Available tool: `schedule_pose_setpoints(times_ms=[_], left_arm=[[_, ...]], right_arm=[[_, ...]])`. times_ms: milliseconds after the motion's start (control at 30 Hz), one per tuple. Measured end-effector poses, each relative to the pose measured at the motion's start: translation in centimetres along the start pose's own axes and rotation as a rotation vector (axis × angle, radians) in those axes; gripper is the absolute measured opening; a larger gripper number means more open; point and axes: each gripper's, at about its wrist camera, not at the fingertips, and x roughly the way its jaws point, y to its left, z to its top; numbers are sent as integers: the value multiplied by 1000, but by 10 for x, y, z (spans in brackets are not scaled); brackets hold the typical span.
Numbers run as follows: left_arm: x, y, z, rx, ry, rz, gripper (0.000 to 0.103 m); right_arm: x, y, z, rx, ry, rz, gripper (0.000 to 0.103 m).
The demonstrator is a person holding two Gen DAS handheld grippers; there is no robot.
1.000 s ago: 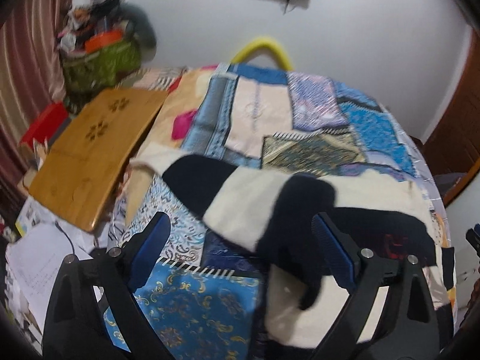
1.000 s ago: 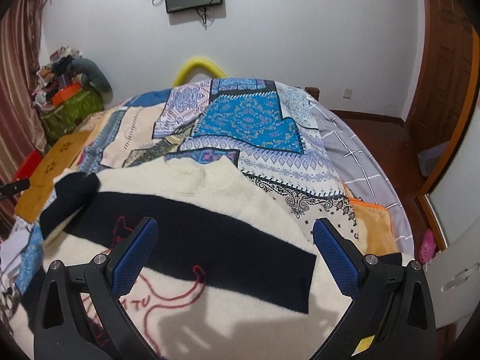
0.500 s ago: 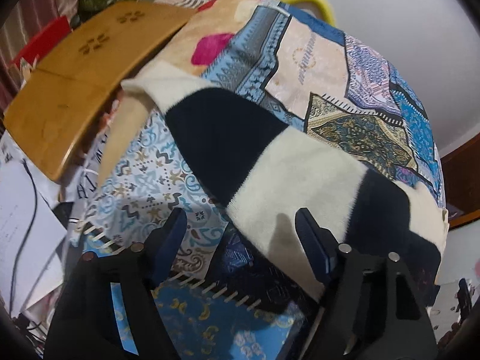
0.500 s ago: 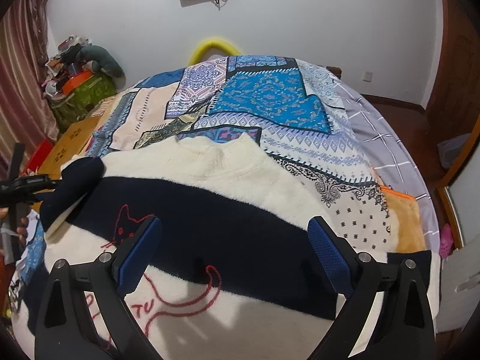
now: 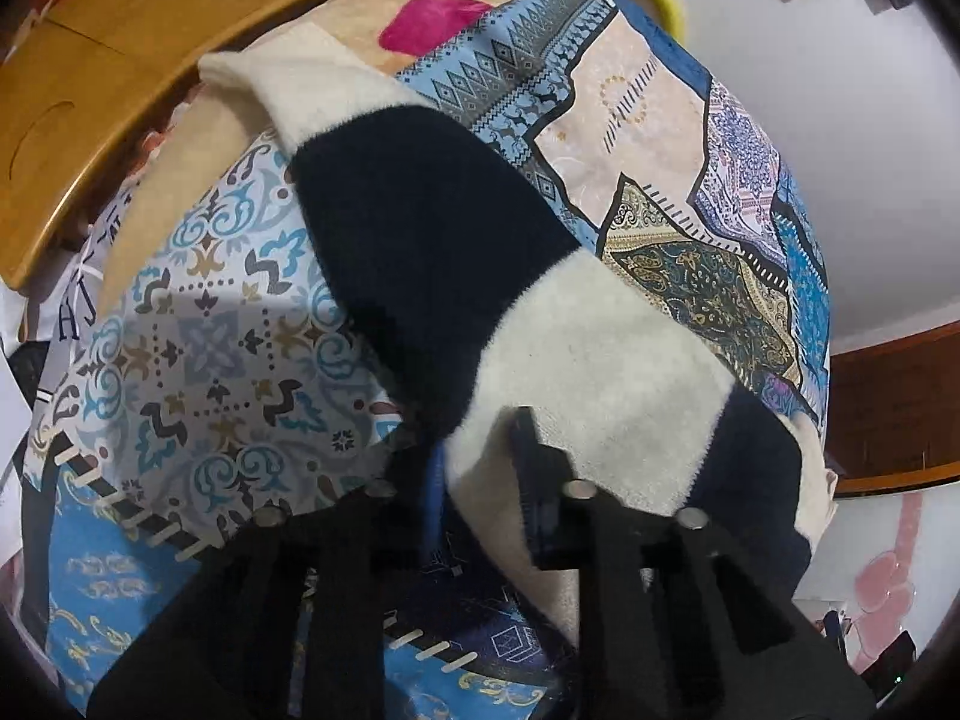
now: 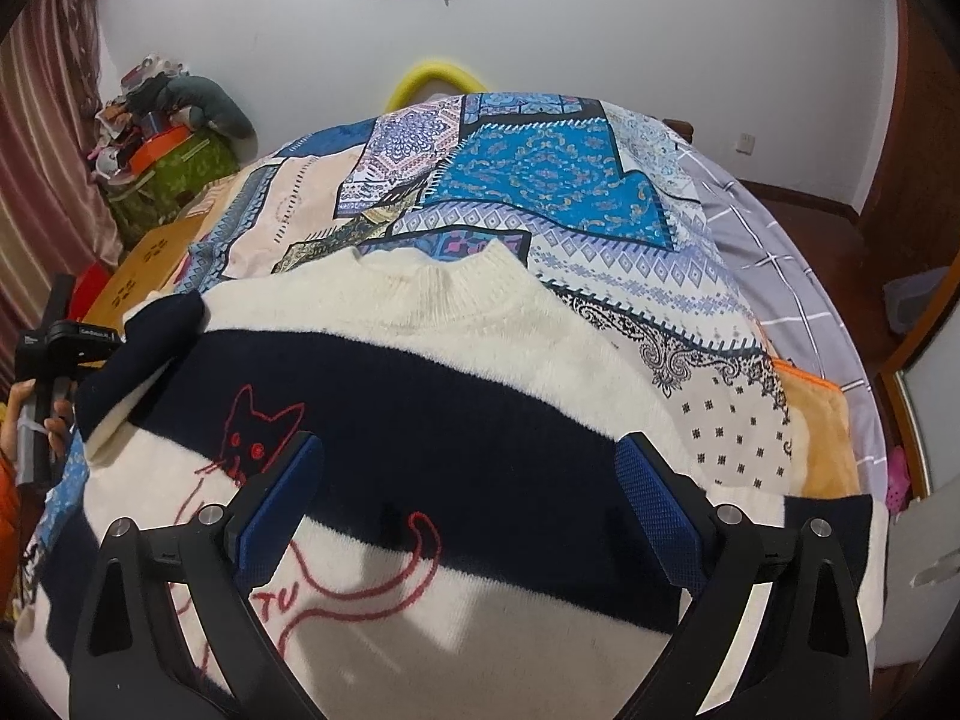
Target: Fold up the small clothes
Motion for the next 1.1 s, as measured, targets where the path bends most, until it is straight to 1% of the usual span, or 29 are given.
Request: schedule_pose_setpoints(times_ms=[133, 233, 300, 433, 567, 733, 867, 1000, 1100], left_arm=[[-19, -16, -4, 70, -49, 27, 8], [-41, -37, -8, 132, -110, 62, 7], [-58, -54, -12, 187, -154, 70, 7], [-90, -90, -27, 295, -210, 46, 7], [-111, -124, -47, 388, -245, 18, 7], [-130, -169, -78, 507, -272, -17, 7], [-135, -195, -104, 587, -278, -40, 7], [-132, -217, -129, 658, -272, -50, 7], [-124, -230, -146, 695, -247, -62, 7]], right_arm=[[-7, -1, -1, 3, -6, 1, 96], [-15, -1, 0, -5, -16, -3, 96], [-21, -1, 2, -10, -28, -6, 96], [-35, -1, 4, -17, -55, -10, 96], [-47, 2, 4, -23, -73, -8, 96], [-58, 4, 3, -33, -88, -3, 97], [-65, 1, 0, -38, -97, -2, 97], [-70, -3, -3, -37, -101, -2, 97], [-73, -4, -6, -34, -102, 0, 97]])
